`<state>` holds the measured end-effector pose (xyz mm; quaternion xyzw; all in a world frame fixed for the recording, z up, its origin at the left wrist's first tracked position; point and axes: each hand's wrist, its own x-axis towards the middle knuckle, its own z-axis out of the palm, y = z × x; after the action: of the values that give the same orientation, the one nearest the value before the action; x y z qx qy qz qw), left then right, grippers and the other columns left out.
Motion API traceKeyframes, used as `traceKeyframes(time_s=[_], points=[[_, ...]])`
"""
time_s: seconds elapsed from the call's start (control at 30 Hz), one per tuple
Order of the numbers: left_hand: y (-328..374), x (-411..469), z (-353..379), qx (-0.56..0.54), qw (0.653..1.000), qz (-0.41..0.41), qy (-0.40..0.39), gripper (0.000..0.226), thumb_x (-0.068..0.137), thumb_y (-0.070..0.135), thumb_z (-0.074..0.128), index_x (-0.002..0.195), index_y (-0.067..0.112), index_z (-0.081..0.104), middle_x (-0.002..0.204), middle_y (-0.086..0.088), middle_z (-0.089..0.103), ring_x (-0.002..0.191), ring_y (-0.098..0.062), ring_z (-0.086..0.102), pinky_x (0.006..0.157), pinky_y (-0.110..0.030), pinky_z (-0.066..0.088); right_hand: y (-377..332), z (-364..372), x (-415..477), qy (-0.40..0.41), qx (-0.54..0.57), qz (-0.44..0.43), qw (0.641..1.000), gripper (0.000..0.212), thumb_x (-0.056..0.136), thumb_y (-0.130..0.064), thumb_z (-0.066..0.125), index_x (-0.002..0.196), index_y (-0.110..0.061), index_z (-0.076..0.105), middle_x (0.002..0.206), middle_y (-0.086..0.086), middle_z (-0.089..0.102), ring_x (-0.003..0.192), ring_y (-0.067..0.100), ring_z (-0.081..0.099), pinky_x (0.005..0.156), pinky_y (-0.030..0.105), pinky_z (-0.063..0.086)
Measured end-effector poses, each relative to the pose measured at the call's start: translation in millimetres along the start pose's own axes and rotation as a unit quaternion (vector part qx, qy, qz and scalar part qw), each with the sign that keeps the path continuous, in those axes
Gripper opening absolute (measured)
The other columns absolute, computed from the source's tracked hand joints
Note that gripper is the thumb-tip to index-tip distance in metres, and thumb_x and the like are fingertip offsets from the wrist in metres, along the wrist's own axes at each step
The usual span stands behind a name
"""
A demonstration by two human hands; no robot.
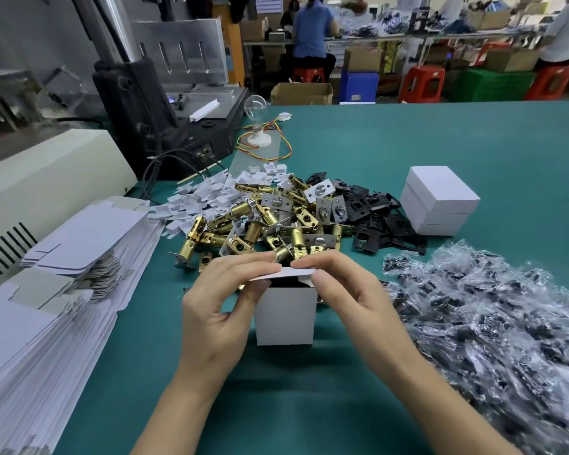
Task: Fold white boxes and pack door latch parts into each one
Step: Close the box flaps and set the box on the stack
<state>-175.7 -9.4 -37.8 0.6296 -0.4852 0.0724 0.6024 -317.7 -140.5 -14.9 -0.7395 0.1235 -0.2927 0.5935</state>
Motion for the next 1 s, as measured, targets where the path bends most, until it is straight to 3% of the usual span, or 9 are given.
traceKeyframes(time_s=[0.17,0.27,0.43,0.63,0.83,1.0], points=[[7,0,3,-0.057,0.997,-0.04,-0.033,0.037,0.107,0.052,0.05,0.112,0.028,0.076,0.121,0.01,0.075,0.119,-0.021,0.069,0.094,-0.023,0.053,0,5,-1,0.017,-0.007,-0.008,1.0,0.021,0.094,-0.049,0.061,0.104,-0.034,0.071,0.095,-0.002,0.072,0.09,0.014,0.068,0.079,0.033,0.055],[9,0,3,-0.085,0.994,-0.067,-0.031,0.04,0.105,0.06,0.049,0.113,0.03,0.075,0.117,0.004,0.076,0.115,-0.027,0.07,0.089,-0.029,0.056,0,5,-2,0.01,-0.014,-0.01,1.0,0.019,0.095,-0.045,0.06,0.108,-0.035,0.07,0.1,-0.001,0.072,0.095,0.02,0.068,0.082,0.039,0.056],[8,0,3,-0.112,0.987,-0.113,-0.027,0.021,0.101,0.042,0.061,0.113,0.034,0.075,0.118,-0.001,0.075,0.116,-0.03,0.068,0.087,-0.029,0.057,2,7,-1,0.019,-0.028,-0.023,0.999,0.016,0.098,-0.031,0.061,0.11,-0.037,0.068,0.111,-0.009,0.072,0.108,0.018,0.067,0.087,0.029,0.057],[9,-1,3,-0.099,0.986,-0.132,-0.023,0.017,0.098,0.039,0.062,0.11,0.036,0.075,0.11,0.002,0.075,0.101,-0.024,0.071,0.072,-0.019,0.055,6,11,-1,0.062,-0.055,-0.04,0.996,0.017,0.099,-0.025,0.062,0.109,-0.037,0.069,0.112,-0.011,0.071,0.106,0.018,0.068,0.077,0.027,0.058],[10,3,3,-0.164,0.972,-0.167,-0.014,0.02,0.098,0.038,0.062,0.105,0.032,0.079,0.108,-0.003,0.078,0.1,-0.02,0.071,0.078,-0.022,0.056,7,13,1,0.087,-0.066,-0.093,0.99,0.024,0.097,-0.011,0.067,0.11,-0.03,0.072,0.115,-0.012,0.071,0.118,0.019,0.065,0.092,0.035,0.056],[10,5,4,-0.196,0.963,-0.182,-0.014,0.02,0.096,0.038,0.063,0.102,0.032,0.08,0.107,-0.003,0.078,0.1,-0.015,0.071,0.08,-0.02,0.055,8,11,1,0.08,-0.04,-0.087,0.992,0.023,0.096,-0.01,0.065,0.107,-0.028,0.073,0.115,-0.011,0.072,0.119,0.018,0.065,0.092,0.033,0.056]])
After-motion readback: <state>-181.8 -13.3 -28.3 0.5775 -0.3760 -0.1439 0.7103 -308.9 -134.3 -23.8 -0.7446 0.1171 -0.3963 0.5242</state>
